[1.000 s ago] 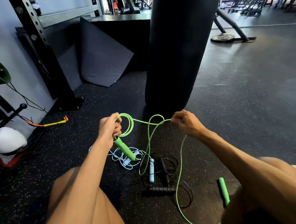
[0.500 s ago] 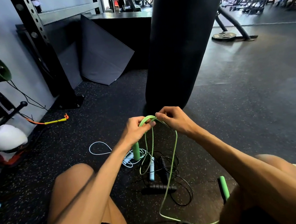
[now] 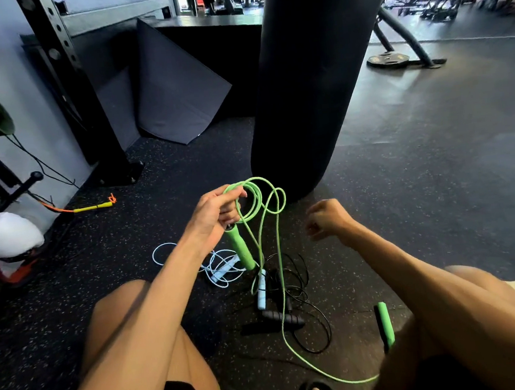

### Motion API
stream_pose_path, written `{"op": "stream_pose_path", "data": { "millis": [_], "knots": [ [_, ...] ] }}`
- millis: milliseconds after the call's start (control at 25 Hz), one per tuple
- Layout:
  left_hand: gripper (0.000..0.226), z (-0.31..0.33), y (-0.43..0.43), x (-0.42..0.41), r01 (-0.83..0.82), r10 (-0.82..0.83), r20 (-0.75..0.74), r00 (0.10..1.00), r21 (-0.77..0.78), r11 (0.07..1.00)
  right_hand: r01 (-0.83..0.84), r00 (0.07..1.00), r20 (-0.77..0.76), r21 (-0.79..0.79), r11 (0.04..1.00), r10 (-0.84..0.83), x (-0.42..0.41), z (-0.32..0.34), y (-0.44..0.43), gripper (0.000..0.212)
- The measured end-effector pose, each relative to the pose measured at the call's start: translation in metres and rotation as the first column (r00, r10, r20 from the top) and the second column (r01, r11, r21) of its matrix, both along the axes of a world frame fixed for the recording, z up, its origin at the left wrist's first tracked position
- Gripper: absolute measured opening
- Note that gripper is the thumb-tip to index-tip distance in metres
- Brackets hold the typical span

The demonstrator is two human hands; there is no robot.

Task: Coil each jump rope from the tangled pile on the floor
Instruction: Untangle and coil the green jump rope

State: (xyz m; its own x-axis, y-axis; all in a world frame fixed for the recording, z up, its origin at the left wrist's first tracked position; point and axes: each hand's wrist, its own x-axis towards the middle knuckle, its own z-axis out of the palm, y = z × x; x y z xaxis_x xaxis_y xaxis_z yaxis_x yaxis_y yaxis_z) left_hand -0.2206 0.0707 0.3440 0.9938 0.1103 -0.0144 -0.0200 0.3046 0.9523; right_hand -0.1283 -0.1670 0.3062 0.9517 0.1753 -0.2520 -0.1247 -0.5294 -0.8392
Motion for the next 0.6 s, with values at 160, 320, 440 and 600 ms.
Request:
{"op": "stream_pose_path", "data": {
  "millis": [160,320,440,600],
  "knots": [
    [0.018,0.006,0.001,-0.003,0.048,-0.047,-0.023,0.999,0.027,0.998,-0.14,0.814,0.557,-0.085,0.986,0.164,-0.021,0.011,0.018,0.021],
    [0.015,0.007,-0.002,-0.004,0.104,-0.102,-0.026,0.994,0.064,0.993,-0.147,0.573,0.793,-0.149,0.978,0.207,-0.035,0.023,0.034,0.024],
    [0.015,0.006,0.002,-0.006,0.103,-0.102,-0.026,0.994,0.051,0.993,-0.071,0.549,0.809,-0.204,0.976,0.209,-0.034,0.018,0.033,0.012],
    [0.014,0.007,0.005,-0.007,0.135,-0.135,-0.021,0.991,0.026,0.99,-0.158,0.806,0.528,-0.246,0.956,0.269,-0.027,0.007,0.031,0.019]
  ]
}}
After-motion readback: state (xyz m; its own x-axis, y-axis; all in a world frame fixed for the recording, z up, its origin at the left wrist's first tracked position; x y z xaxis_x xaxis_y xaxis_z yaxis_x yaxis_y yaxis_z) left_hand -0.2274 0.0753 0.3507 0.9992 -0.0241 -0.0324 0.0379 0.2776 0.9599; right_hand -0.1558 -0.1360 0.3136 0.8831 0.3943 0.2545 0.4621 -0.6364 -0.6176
